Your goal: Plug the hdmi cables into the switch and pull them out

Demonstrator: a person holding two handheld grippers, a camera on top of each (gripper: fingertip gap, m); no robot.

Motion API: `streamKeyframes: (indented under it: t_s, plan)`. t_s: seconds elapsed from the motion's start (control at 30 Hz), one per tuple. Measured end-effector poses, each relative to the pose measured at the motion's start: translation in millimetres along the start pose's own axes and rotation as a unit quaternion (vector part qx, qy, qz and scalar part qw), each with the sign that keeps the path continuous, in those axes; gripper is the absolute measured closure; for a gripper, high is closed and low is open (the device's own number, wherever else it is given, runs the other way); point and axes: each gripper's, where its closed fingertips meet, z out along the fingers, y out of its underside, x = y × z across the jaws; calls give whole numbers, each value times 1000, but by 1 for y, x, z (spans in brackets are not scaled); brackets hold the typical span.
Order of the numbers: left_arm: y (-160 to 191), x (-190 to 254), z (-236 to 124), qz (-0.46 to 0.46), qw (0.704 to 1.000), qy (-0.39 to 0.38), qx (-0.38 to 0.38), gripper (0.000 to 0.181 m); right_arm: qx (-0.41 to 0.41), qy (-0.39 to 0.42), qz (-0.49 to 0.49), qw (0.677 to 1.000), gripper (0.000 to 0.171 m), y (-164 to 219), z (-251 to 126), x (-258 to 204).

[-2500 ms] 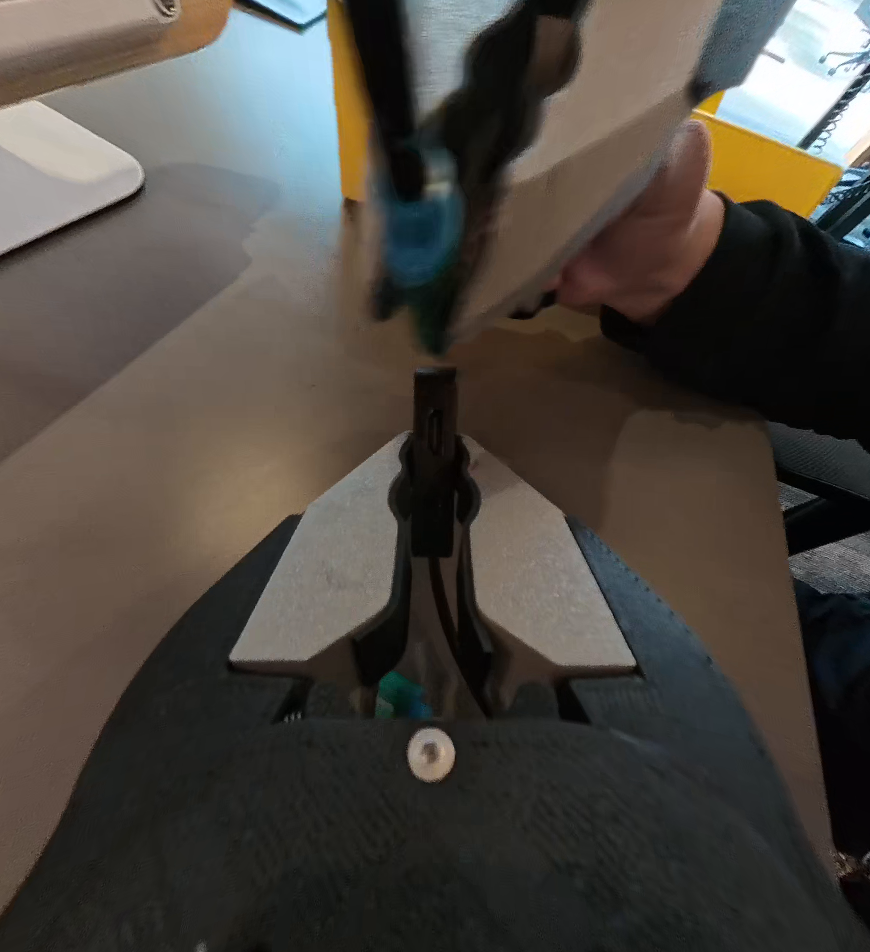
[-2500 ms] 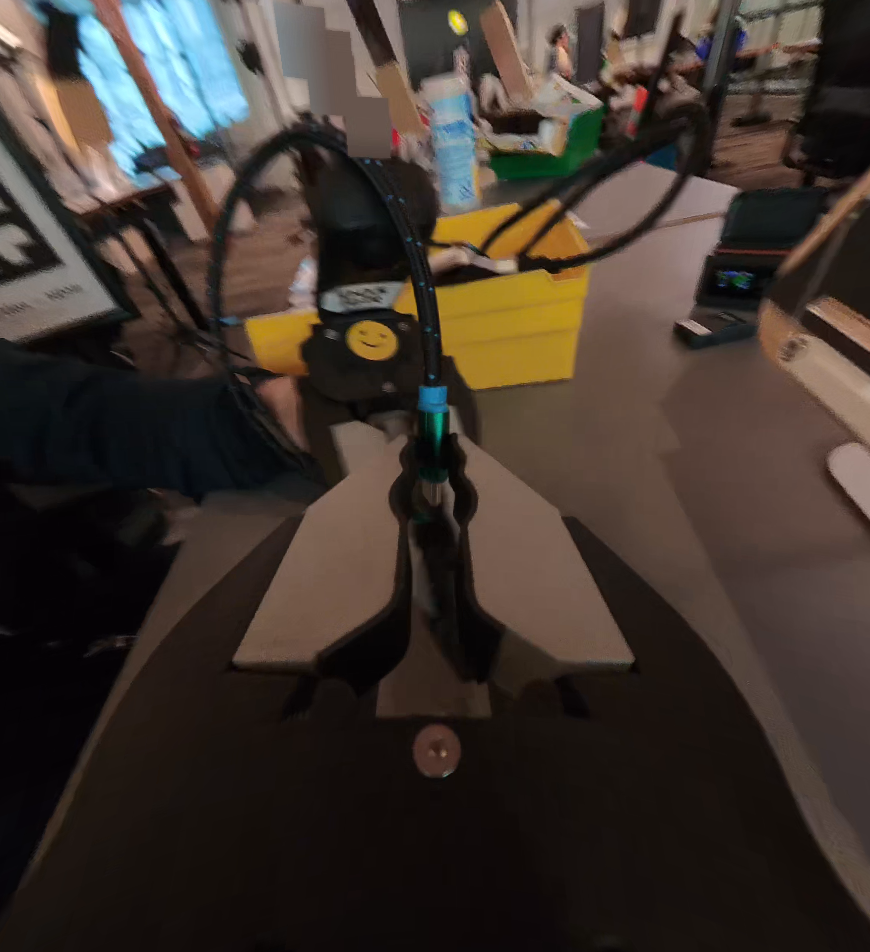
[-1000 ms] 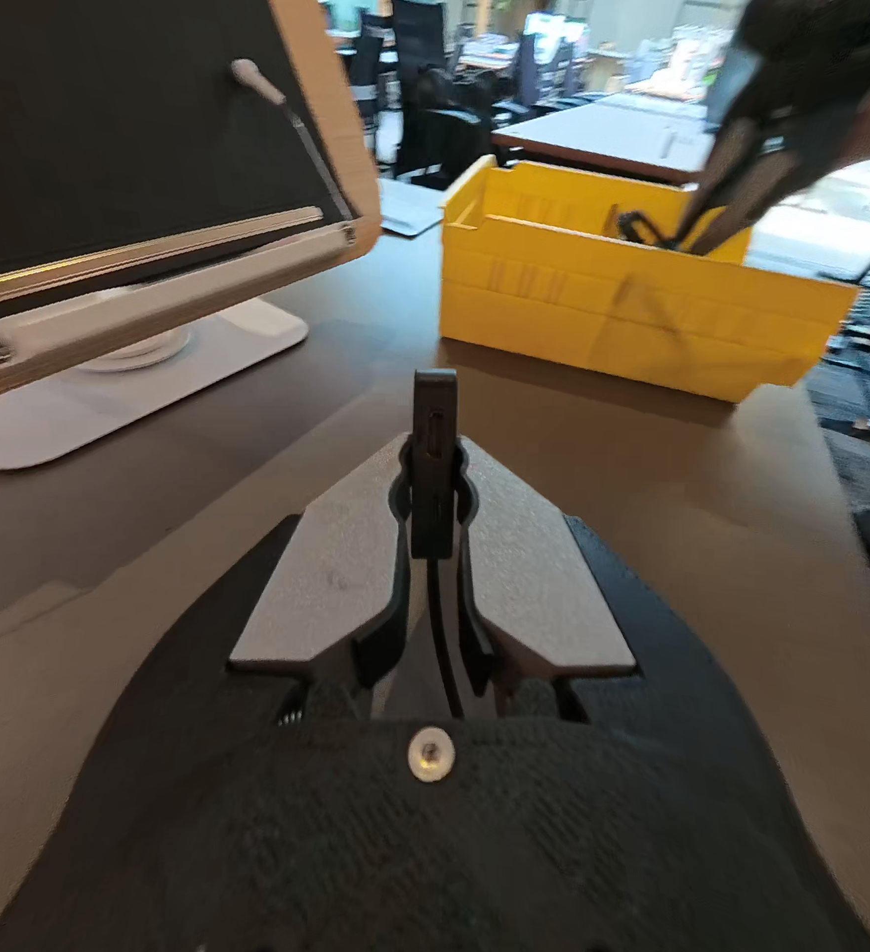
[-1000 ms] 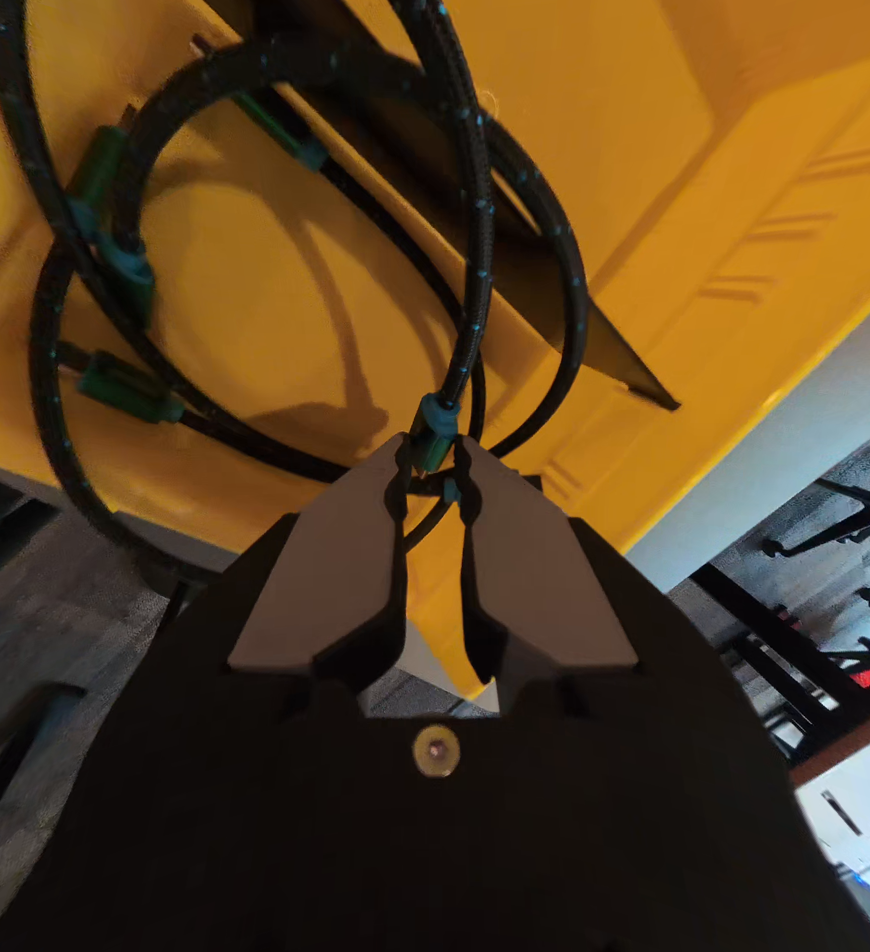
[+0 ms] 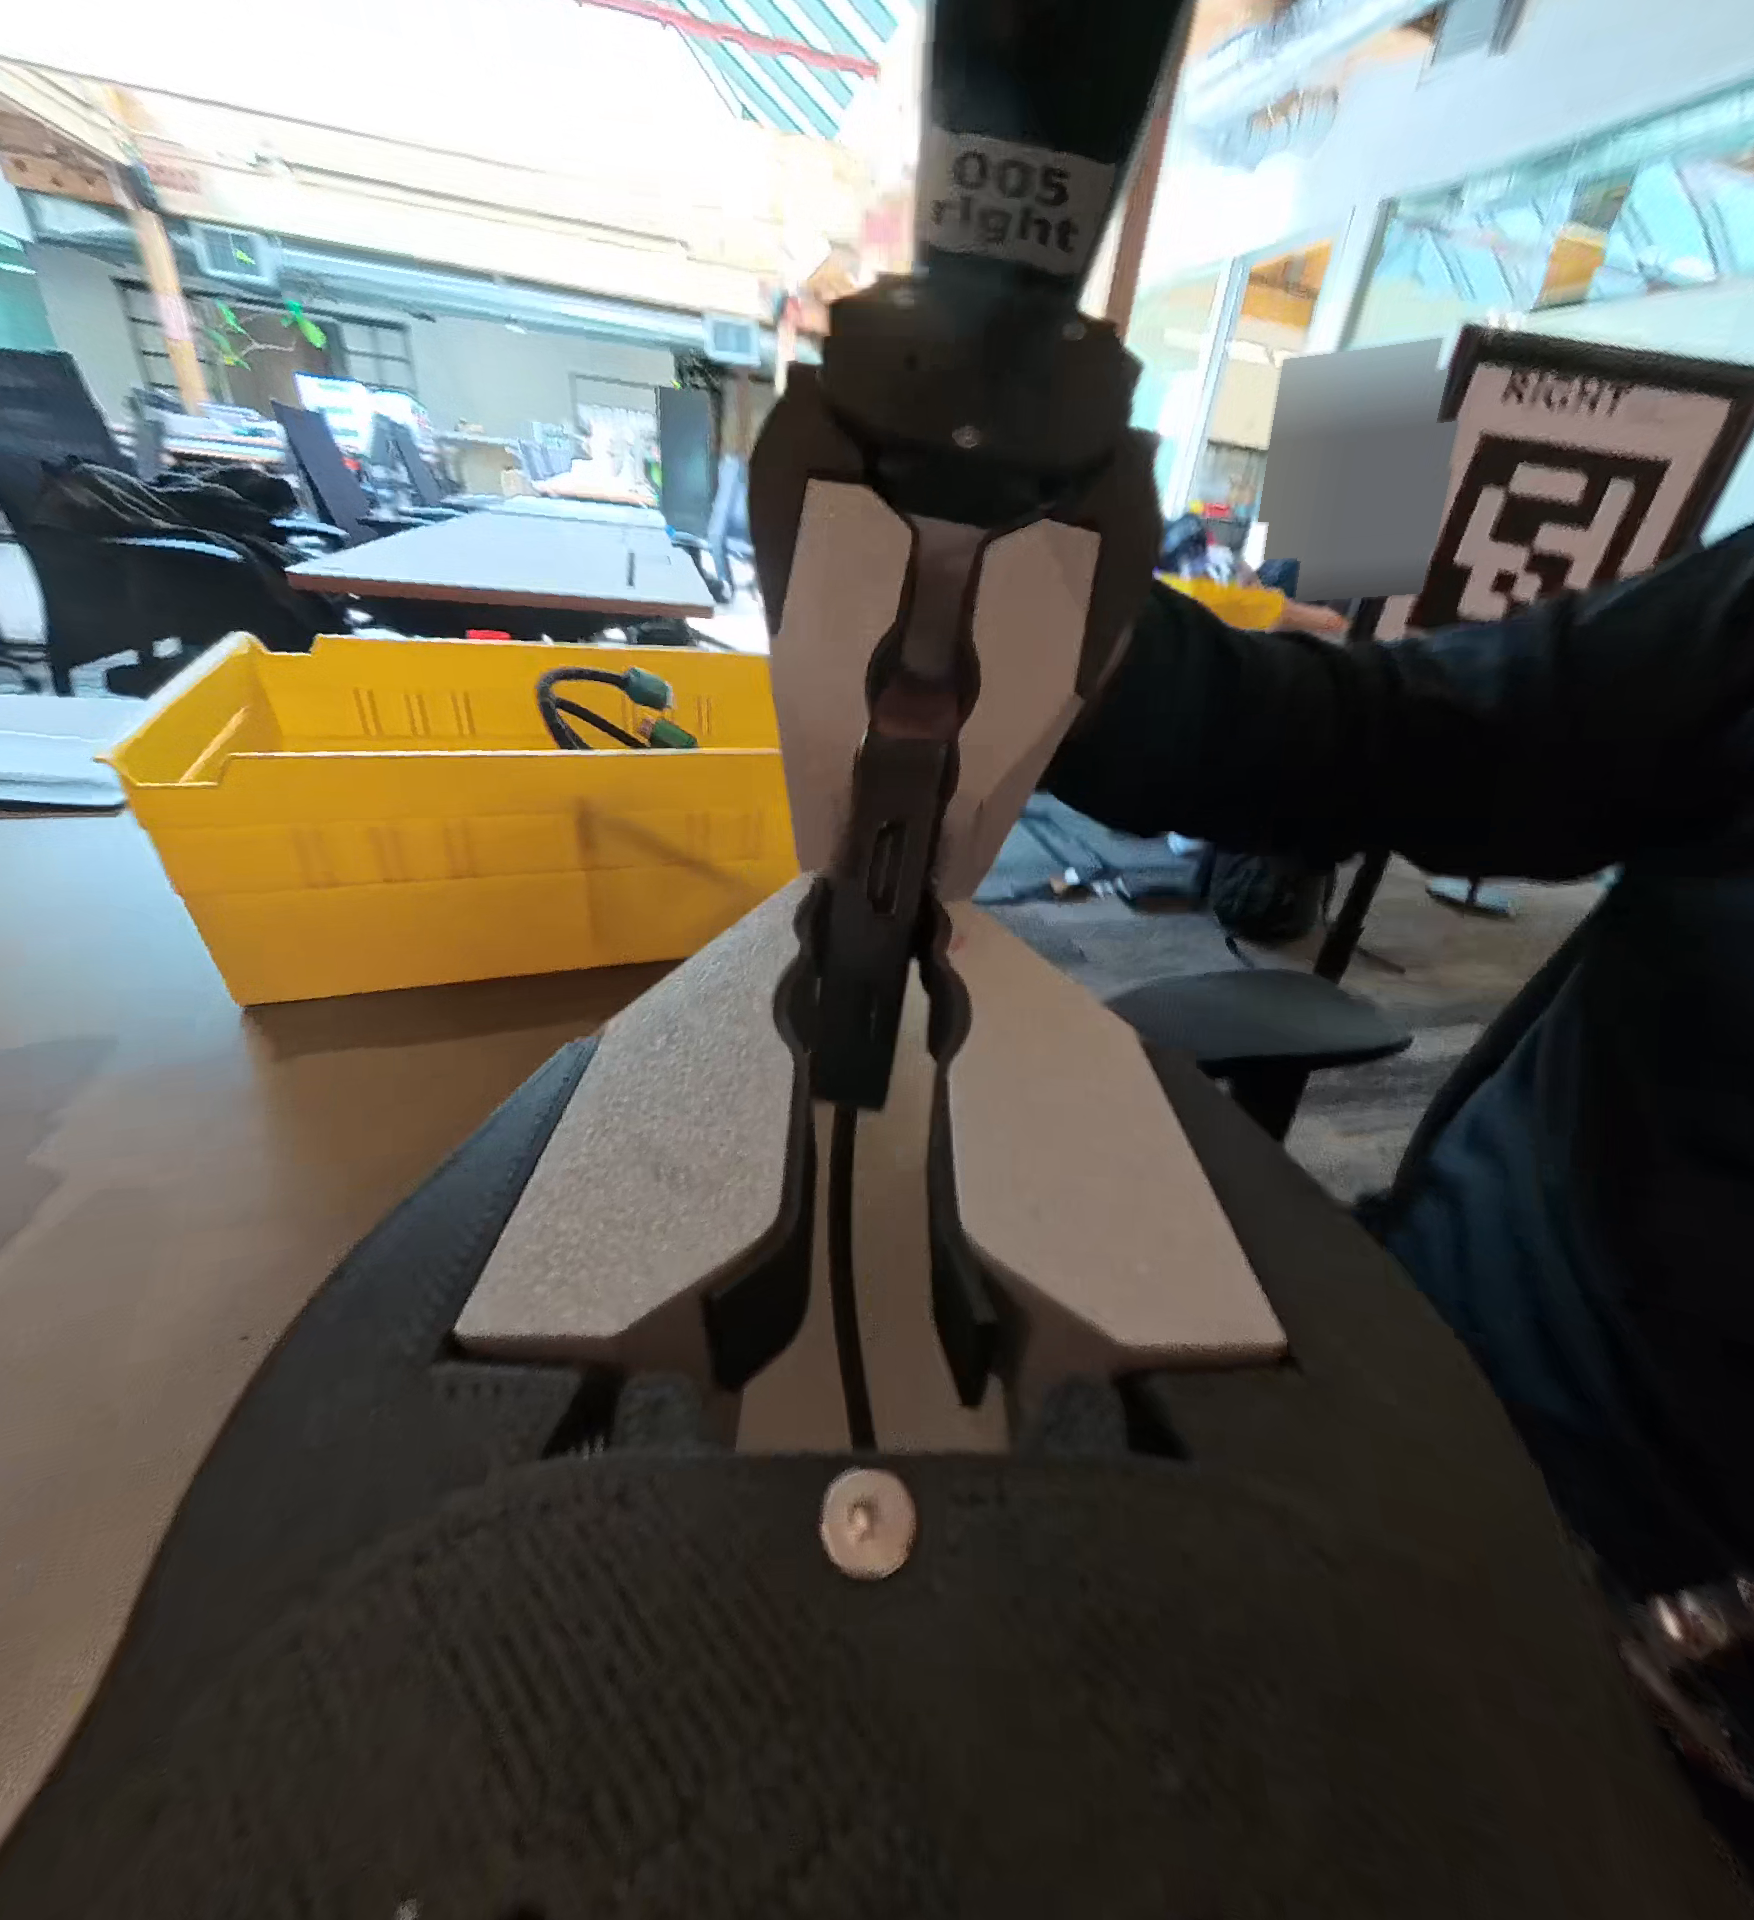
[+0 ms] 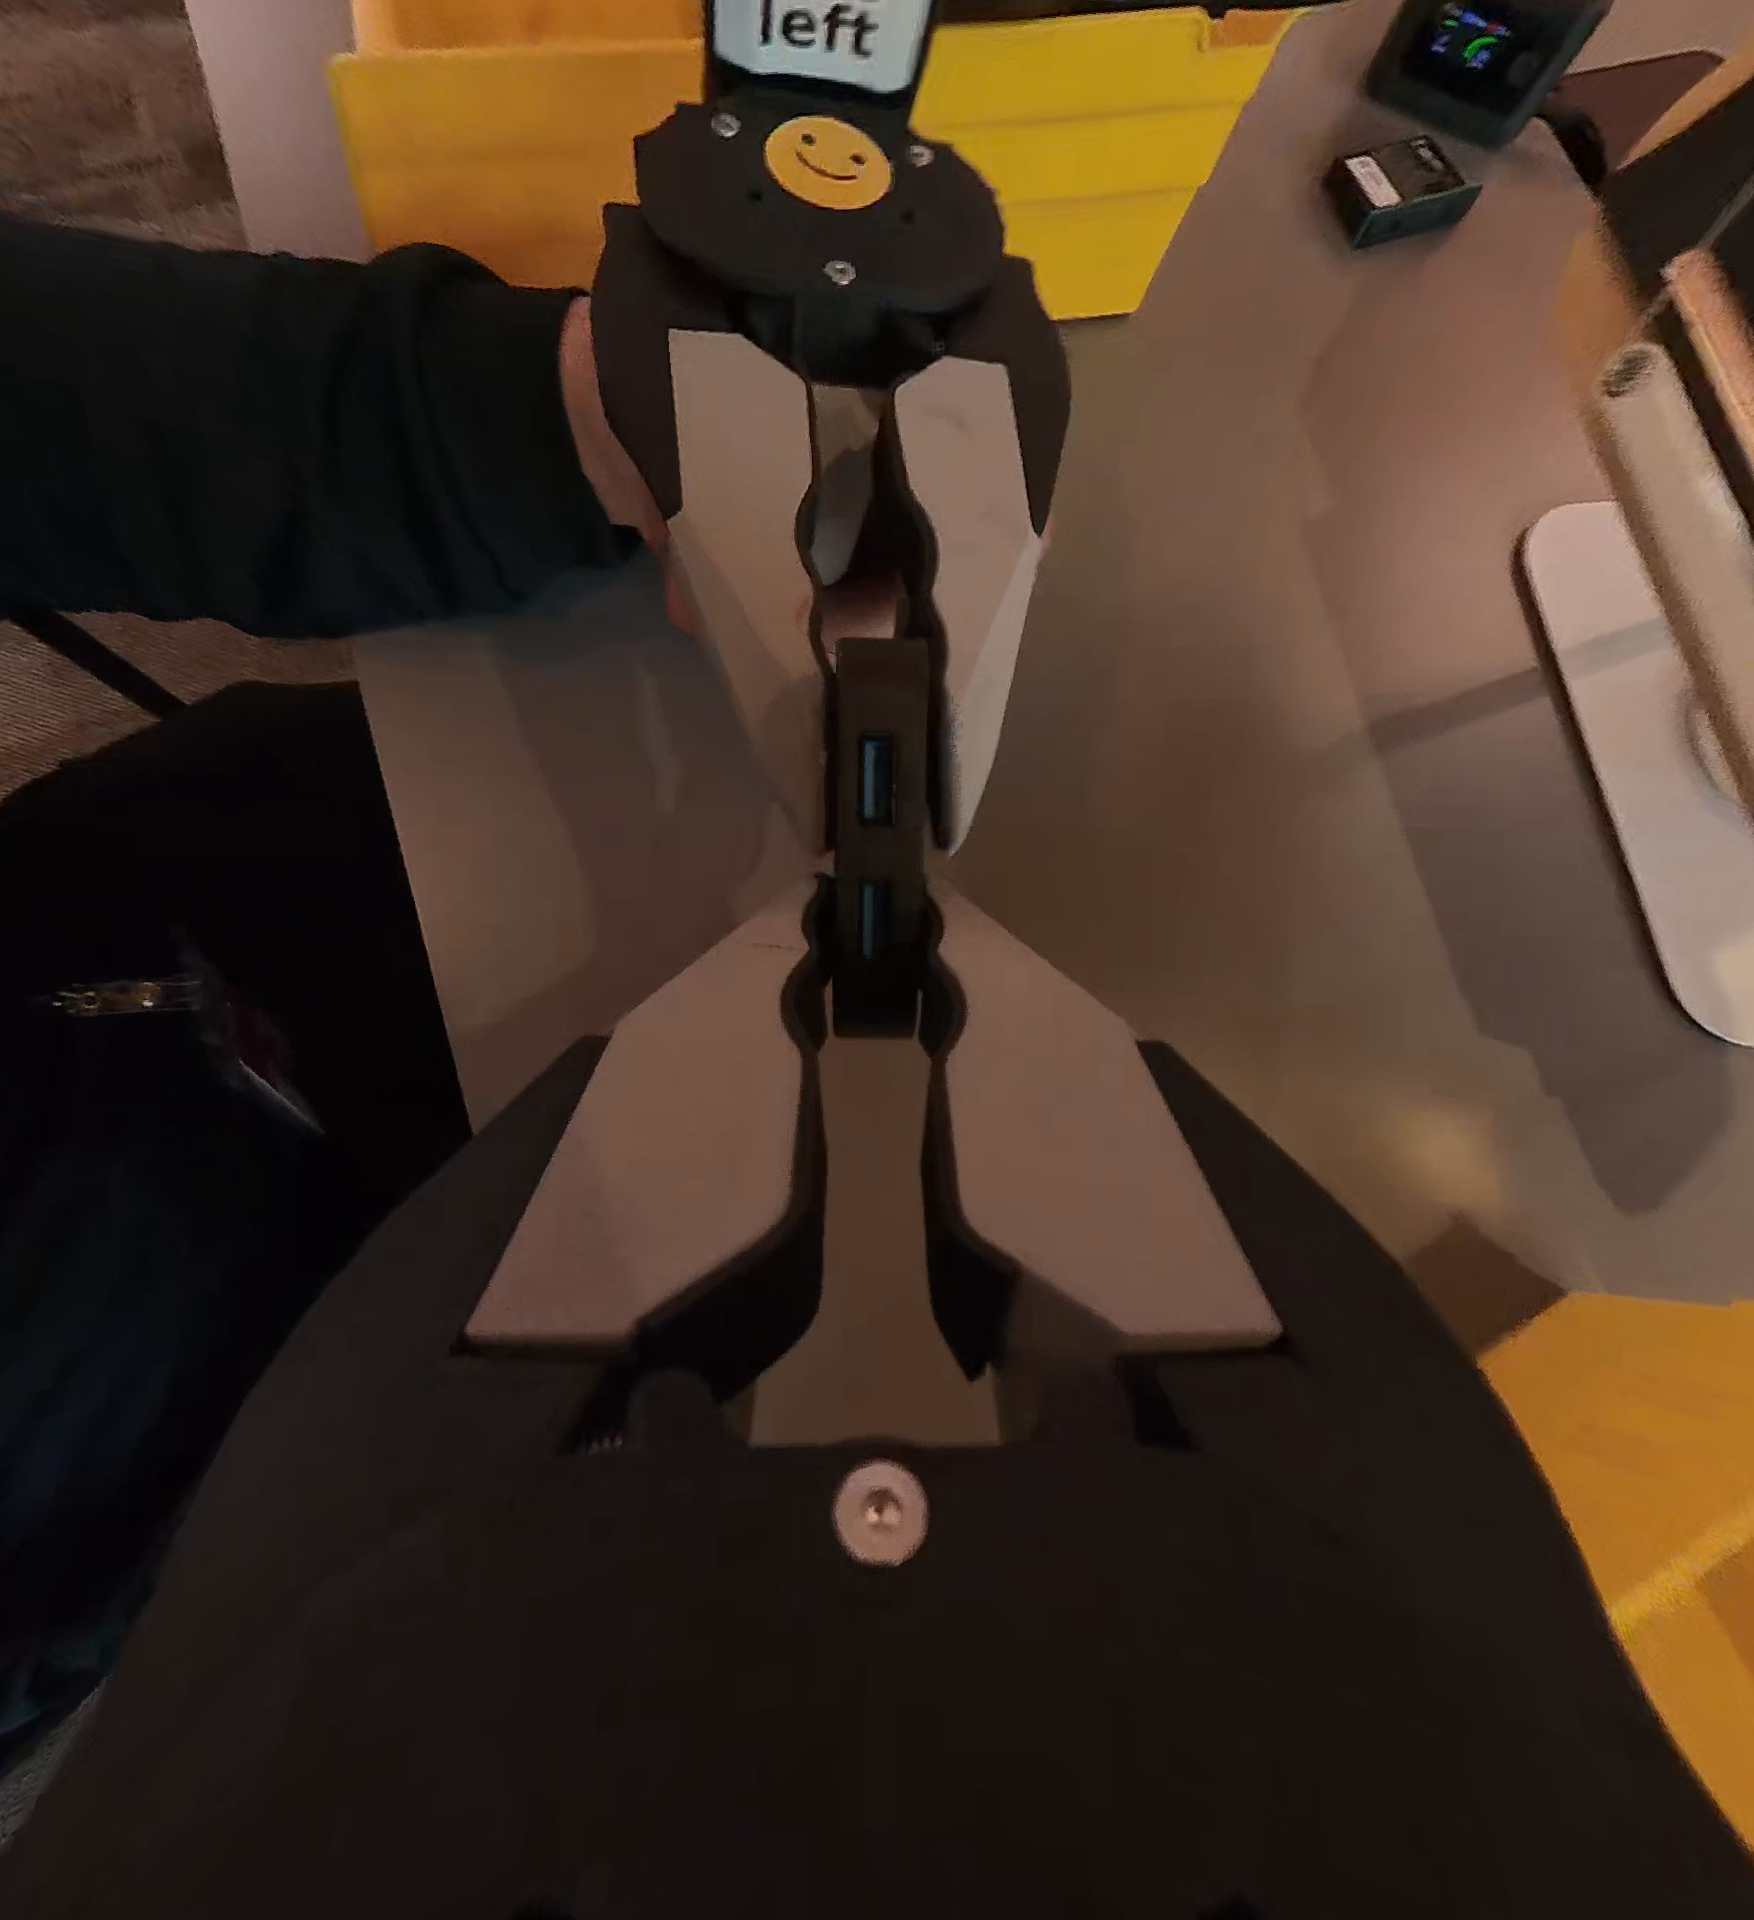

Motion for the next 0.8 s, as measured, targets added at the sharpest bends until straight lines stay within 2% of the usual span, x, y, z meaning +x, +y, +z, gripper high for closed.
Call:
streamKeyframes:
  t_s: [0.07,0.17,0.3,0.37,0.43,0.5,0.6,0.7,0.8]
  plan:
    - [-5,-13,-3,2,999,-45,18,149,4,20,0,1000,161,-8,-22,10]
    - [-16,-21,-13,10,996,-75,49,153,57,79,6,995,161,-34,-81,36]
    - [-27,-35,-25,6,990,-119,79,153,118,225,24,967,160,-58,-186,92]
    - [-32,-43,-33,4,984,-145,99,156,110,286,34,951,160,-52,-228,117]
    - [-34,-48,-39,-13,982,-150,111,164,73,335,51,938,160,-32,-255,143]
    - [-34,-50,-41,-31,982,-146,113,166,39,339,83,936,161,-4,-261,165]
    - [-29,-56,-41,-31,980,-165,103,166,-21,318,139,938,160,48,-246,193]
    - [-23,-56,-38,-33,982,-164,87,167,-94,257,217,937,160,109,-208,210]
    - [-17,-58,-34,-37,983,-164,70,167,-185,218,287,914,160,170,-169,224]
